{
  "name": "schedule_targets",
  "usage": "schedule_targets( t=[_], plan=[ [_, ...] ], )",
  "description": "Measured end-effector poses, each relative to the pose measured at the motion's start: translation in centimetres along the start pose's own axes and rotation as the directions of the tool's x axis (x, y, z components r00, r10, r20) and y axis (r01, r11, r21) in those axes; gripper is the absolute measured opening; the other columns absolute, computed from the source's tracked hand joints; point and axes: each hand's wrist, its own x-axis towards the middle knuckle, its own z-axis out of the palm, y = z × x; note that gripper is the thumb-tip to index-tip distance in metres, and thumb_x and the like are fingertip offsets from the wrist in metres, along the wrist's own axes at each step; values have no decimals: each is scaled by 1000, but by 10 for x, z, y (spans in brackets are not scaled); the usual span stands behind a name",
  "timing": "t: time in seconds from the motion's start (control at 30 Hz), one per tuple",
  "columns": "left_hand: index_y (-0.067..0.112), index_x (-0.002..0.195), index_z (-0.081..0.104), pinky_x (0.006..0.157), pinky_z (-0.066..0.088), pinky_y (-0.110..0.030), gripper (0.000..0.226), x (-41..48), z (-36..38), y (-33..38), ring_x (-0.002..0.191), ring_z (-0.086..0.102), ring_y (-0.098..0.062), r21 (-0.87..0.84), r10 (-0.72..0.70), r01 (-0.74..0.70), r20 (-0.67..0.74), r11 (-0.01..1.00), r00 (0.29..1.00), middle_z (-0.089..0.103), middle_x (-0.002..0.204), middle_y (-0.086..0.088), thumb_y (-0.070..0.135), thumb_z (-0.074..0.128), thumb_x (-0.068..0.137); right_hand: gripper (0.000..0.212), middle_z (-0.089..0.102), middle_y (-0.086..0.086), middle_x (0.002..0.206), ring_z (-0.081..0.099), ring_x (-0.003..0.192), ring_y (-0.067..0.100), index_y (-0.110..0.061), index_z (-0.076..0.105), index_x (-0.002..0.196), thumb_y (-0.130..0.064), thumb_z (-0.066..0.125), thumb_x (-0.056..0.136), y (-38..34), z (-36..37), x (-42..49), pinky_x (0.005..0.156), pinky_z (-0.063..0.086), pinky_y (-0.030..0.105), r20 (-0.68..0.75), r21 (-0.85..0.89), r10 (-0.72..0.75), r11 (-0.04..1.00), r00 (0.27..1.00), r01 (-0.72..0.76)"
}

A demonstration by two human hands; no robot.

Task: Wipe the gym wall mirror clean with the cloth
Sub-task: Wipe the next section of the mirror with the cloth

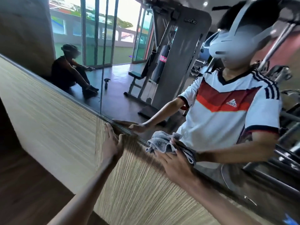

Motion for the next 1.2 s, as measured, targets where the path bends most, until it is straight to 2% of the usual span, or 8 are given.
schedule_targets(
  t=[0.13,0.3,0.43,0.57,0.67,0.83,1.03,1.2],
  plan=[
    [-1,157,2,119,13,-31,80,-20,19,23,154,6,-28,-59,-49,48,-15,997,999,-1,166,-18,36,48,103,81,75,-8,107,71,88,7,-14,74,116,-5,88,37,13,-3,-31,96,31,35,30,-52,57,997,998,-55],
    [1,158,1,122,14,-37,80,-36,33,30,154,5,-28,-80,-50,48,-20,996,999,0,166,-18,37,48,103,55,75,-8,109,68,104,7,-15,77,111,-20,83,56,-11,-18,40,109,26,36,42,-102,-60,993,997,64],
    [4,159,8,117,23,-32,70,-38,33,31,150,22,-26,-186,-69,61,-39,981,997,13,165,-19,26,47,105,54,63,-6,131,53,127,12,-12,59,134,-24,41,85,-24,-32,76,117,-6,45,158,-202,-69,974,985,100],
    [1,149,31,97,41,-33,66,-59,38,42,118,53,-20,-236,-78,70,-25,969,997,46,145,-23,35,52,97,47,71,-12,106,64,104,8,-16,73,116,-21,47,77,-8,-20,30,121,2,48,27,-167,-91,981,995,95],
    [-5,151,26,113,36,-46,77,-88,65,60,136,43,-36,-240,-160,155,-3,958,987,34,152,-32,44,51,98,43,74,-8,103,69,95,10,-15,76,112,-16,66,71,22,-2,-44,115,21,43,-68,-97,-93,992,993,86],
    [-6,155,-3,115,-6,-17,80,-148,111,105,154,-4,-27,-232,-183,191,53,954,982,-6,165,-21,29,47,104,52,76,-6,104,71,83,11,-11,73,118,-9,61,67,76,9,-174,112,22,45,-154,-117,14,993,988,-32],
    [-10,150,15,121,23,-47,107,-165,135,116,147,21,-42,-301,-247,258,76,918,966,21,157,-32,67,43,82,52,74,-4,113,70,97,14,-11,71,121,-7,45,75,84,3,-192,119,15,52,-82,-143,17,989,997,-28],
    [-6,154,-11,107,-5,-19,96,-167,134,124,152,-17,-26,-219,-200,229,147,949,969,-22,162,-21,57,35,98,50,71,-7,115,63,113,13,-13,72,120,-16,41,80,63,-5,-127,120,4,50,2,-214,-66,975,998,65]
  ],
)
